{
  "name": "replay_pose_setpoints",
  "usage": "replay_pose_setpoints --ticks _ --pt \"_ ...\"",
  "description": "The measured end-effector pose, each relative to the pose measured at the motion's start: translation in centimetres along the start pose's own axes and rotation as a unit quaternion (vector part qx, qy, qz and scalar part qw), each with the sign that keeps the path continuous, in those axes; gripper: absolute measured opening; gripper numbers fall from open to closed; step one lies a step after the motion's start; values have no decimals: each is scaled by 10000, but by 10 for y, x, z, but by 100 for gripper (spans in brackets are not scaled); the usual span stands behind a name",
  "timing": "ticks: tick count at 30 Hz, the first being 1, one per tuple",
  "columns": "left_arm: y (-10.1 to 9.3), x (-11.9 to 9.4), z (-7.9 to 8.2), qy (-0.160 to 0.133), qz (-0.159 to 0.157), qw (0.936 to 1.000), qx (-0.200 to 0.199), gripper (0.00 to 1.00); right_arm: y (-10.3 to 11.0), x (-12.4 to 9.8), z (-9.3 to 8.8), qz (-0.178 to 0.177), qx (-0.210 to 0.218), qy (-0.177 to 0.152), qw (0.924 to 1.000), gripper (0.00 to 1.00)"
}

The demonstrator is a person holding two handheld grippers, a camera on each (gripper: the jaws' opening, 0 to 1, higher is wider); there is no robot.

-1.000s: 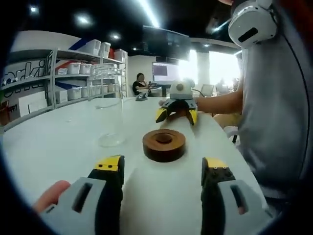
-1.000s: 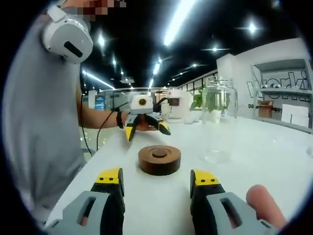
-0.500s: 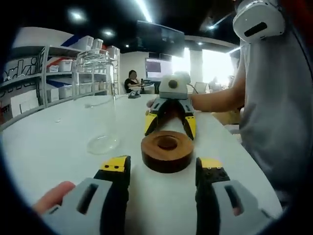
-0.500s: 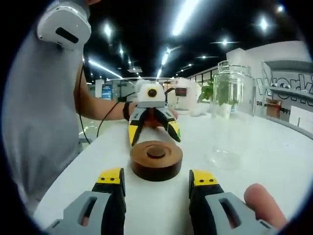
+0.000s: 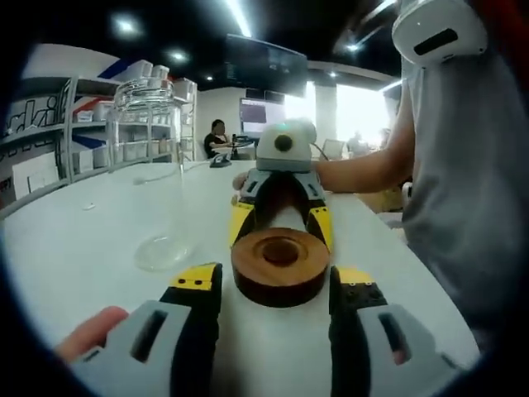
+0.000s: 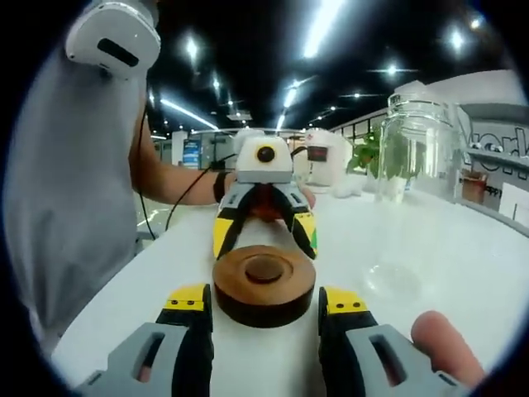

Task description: Clamp the coffee can twist off the lid put the lid on the table pick up the lid cover the can tighten the lid

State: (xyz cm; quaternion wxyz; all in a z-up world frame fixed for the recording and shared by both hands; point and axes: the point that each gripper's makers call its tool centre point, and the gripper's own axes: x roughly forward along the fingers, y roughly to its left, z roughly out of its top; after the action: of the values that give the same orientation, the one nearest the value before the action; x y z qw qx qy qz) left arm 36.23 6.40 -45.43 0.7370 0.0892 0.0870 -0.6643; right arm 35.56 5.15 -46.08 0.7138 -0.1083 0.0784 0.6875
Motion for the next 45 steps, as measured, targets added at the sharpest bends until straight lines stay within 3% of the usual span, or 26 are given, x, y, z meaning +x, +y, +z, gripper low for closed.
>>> replay_pose_setpoints --ticks 35,41,45 --pt "-6 4 -3 99 -73 9999 96 38 4 4 1 -61 -65 95 9999 41" --pt "-11 2 1 128 -71 9999 -22 37 7 4 4 -11 28 101 9999 41" --pt "-14 -2 13 71 -36 10000 -11 37 9 0 16 9 14 7 10000 41"
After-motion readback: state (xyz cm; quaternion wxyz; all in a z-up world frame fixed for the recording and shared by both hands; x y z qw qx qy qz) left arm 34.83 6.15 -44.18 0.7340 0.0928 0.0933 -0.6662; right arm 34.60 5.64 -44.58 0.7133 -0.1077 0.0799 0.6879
